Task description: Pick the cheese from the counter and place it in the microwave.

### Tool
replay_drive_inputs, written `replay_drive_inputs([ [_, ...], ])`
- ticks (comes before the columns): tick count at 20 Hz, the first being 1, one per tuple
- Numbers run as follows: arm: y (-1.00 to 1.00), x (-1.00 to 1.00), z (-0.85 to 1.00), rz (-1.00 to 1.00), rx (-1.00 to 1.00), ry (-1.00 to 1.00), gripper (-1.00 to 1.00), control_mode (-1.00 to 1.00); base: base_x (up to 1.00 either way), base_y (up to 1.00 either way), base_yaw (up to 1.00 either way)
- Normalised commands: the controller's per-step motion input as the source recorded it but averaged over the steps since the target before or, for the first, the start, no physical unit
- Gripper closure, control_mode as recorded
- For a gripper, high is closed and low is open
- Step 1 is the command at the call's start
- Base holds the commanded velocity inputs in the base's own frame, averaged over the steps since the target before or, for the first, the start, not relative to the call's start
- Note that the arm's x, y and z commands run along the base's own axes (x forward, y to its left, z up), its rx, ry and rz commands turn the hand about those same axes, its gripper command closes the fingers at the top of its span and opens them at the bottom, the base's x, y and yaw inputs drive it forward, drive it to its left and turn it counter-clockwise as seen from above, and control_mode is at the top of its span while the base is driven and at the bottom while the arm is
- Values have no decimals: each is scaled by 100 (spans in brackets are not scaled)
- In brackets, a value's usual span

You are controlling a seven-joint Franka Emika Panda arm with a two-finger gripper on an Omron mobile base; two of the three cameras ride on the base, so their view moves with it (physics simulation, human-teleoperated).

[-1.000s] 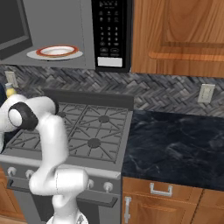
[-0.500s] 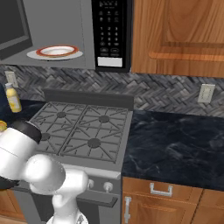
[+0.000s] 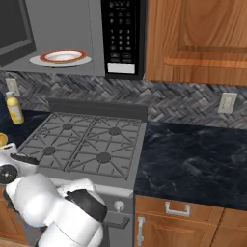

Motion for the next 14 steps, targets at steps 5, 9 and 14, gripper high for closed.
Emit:
replay_drive_inputs([
  [5,-77,0,100,-23,1,52,100,-100,0,0,0],
  [9,-47,0,100,-22,0,55,100,-100,0,0,0],
  [14,-31,-17,88,-25,-6,32,100,-100,0,0,0],
])
